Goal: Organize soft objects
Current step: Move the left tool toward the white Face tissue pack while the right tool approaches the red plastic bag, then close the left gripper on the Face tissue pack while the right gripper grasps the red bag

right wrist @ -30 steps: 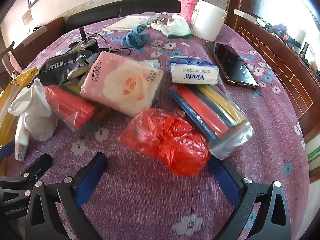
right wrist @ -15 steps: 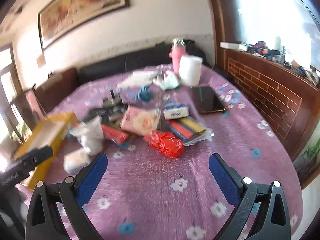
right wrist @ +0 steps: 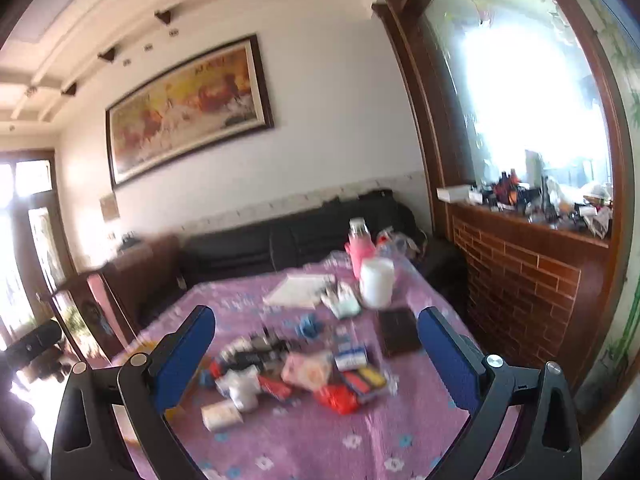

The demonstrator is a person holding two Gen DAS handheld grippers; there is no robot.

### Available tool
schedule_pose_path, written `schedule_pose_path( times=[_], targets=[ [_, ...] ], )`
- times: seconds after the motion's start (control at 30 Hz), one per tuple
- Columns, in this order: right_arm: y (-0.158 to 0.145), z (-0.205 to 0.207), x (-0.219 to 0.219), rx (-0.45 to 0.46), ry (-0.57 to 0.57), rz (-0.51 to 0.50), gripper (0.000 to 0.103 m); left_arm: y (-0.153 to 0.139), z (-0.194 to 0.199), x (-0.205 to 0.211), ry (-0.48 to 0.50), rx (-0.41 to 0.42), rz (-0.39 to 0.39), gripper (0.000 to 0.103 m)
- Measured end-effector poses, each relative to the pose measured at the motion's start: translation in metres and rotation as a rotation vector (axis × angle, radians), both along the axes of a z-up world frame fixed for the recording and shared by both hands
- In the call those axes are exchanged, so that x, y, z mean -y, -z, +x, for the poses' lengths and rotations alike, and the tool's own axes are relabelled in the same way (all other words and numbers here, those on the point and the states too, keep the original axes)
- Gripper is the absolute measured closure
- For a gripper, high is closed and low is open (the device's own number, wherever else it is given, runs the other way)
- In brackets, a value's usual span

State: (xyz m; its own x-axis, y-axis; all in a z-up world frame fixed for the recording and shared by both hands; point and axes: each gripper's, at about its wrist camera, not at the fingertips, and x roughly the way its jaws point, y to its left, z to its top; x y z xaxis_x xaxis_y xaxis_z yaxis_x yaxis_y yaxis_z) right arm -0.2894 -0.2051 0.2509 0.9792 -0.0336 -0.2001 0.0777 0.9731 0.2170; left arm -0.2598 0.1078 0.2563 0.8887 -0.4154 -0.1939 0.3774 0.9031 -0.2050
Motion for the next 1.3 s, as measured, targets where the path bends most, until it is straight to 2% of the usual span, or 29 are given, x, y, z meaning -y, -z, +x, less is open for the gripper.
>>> schedule_pose_path(
  times=[0.1, 0.17, 0.27, 0.37, 0.43, 0.47, 0.5, 0.57, 0.6, 0.67, 0.7, 0.8, 0.83, 0.87, 0.9, 0.93, 0.97, 1.07, 1.2, 1.3],
  targets=[
    [-0.039, -0.009, 0.011, 0.048, 0.002, 0.005, 0.001, -0.046, -0.005, -0.006, -0.046, 0.084, 0.028, 0.017],
    [-0.071, -0.009, 0.018, 0.054, 0.007, -0.002, 0.001, -0.084, -0.003, -0.006, -0.076, 0.123, 0.089, 0.015],
    [-0.118, 0.005, 0.027, 0.035, 0.028, -0.043, 0.001, -0.126, 0.014, 0.000, -0.131, 0.120, 0.188, 0.008],
    [-0.154, 0.026, 0.027, 0.044, 0.052, -0.127, 0.001, -0.154, 0.031, -0.001, -0.190, 0.096, 0.232, 0.000],
    [-0.160, 0.034, 0.029, 0.089, 0.006, -0.126, 0.001, -0.151, 0.040, -0.002, -0.233, 0.110, 0.212, 0.000],
    [-0.154, 0.040, 0.031, 0.089, -0.035, -0.095, 0.001, -0.141, 0.044, -0.003, -0.234, 0.100, 0.191, 0.000],
    [-0.142, 0.052, 0.033, 0.044, -0.058, -0.073, 0.001, -0.127, 0.051, -0.002, -0.200, 0.069, 0.177, 0.000],
    [-0.106, 0.083, 0.033, -0.110, -0.086, -0.045, 0.001, -0.081, 0.078, 0.008, -0.134, -0.086, 0.203, 0.000],
    [-0.086, 0.093, 0.035, -0.145, -0.069, -0.030, 0.001, -0.063, 0.086, 0.012, -0.147, -0.136, 0.219, 0.000],
    [-0.047, 0.109, 0.035, -0.185, -0.015, -0.028, 0.001, -0.031, 0.099, 0.022, -0.164, -0.175, 0.252, 0.000],
    [-0.024, 0.119, 0.033, -0.218, 0.004, -0.051, 0.001, -0.027, 0.103, 0.025, -0.161, -0.171, 0.260, 0.000],
    [0.033, 0.142, 0.037, -0.310, 0.026, -0.065, 0.001, -0.029, 0.110, 0.012, -0.080, -0.081, 0.143, 0.000],
    [0.048, 0.147, 0.039, -0.335, 0.023, -0.047, 0.001, -0.028, 0.112, -0.007, -0.021, -0.058, 0.039, 0.000],
    [0.065, 0.153, 0.042, -0.358, 0.015, -0.025, 0.001, -0.020, 0.116, -0.017, 0.029, -0.065, -0.043, 0.000],
    [0.081, 0.160, 0.046, -0.380, 0.011, -0.005, 0.001, -0.007, 0.126, -0.022, 0.089, -0.109, -0.109, 0.000],
    [0.091, 0.166, 0.048, -0.392, 0.013, 0.003, 0.001, 0.012, 0.143, -0.022, 0.145, -0.208, -0.114, 0.000],
    [0.098, 0.174, 0.049, -0.397, 0.016, 0.002, 0.001, 0.037, 0.162, -0.011, 0.153, -0.348, -0.032, 0.000],
    [0.124, 0.194, 0.041, -0.407, 0.033, -0.042, 0.001, 0.088, 0.183, 0.004, 0.077, -0.462, 0.062, 0.000],
    [0.162, 0.222, 0.027, -0.437, 0.019, -0.061, 0.001, 0.135, 0.193, 0.030, 0.046, -0.510, 0.183, 0.000],
    [0.181, 0.231, 0.028, -0.436, 0.017, -0.032, 0.001, 0.166, 0.198, 0.050, 0.061, -0.535, 0.276, 0.000]
  ],
)
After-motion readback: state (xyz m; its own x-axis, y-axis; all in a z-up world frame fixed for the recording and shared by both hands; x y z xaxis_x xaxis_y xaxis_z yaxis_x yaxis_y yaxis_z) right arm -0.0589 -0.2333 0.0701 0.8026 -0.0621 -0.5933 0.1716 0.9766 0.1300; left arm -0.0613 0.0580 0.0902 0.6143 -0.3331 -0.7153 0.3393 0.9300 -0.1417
